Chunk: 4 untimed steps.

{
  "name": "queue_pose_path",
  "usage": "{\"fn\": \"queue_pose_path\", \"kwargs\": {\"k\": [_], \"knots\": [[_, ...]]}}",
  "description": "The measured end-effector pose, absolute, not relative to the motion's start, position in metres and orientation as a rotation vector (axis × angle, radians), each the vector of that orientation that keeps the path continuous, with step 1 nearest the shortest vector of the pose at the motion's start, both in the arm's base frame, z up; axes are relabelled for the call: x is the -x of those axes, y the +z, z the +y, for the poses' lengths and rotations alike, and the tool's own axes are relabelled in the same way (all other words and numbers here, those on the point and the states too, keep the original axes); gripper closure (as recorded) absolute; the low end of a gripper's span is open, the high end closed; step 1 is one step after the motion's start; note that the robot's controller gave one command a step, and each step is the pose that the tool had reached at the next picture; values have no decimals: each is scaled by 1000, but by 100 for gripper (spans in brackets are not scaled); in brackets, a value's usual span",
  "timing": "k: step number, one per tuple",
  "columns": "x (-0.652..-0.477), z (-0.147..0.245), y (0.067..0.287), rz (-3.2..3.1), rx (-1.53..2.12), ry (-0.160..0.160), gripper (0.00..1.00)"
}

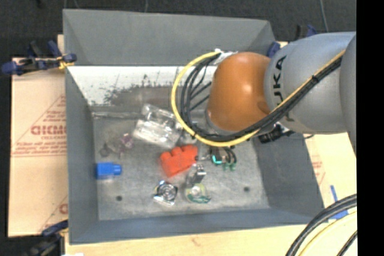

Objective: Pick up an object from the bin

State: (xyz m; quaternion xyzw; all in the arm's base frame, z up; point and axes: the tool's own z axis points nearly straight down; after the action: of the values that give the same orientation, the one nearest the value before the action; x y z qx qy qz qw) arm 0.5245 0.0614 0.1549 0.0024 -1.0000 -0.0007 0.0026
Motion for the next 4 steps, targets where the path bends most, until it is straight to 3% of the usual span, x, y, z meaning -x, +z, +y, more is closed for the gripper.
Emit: {"fn": "queue_pose_path", "kwargs": {"k": [1, 2, 3, 4], "knots": [[-500, 38, 206, -3117, -436, 3, 0], [-533, 32, 98, -3156, -344, -4, 0], [-548, 62, 87, -3129, -336, -3, 0], [-546, 61, 87, -3128, -328, -4, 100]]}}
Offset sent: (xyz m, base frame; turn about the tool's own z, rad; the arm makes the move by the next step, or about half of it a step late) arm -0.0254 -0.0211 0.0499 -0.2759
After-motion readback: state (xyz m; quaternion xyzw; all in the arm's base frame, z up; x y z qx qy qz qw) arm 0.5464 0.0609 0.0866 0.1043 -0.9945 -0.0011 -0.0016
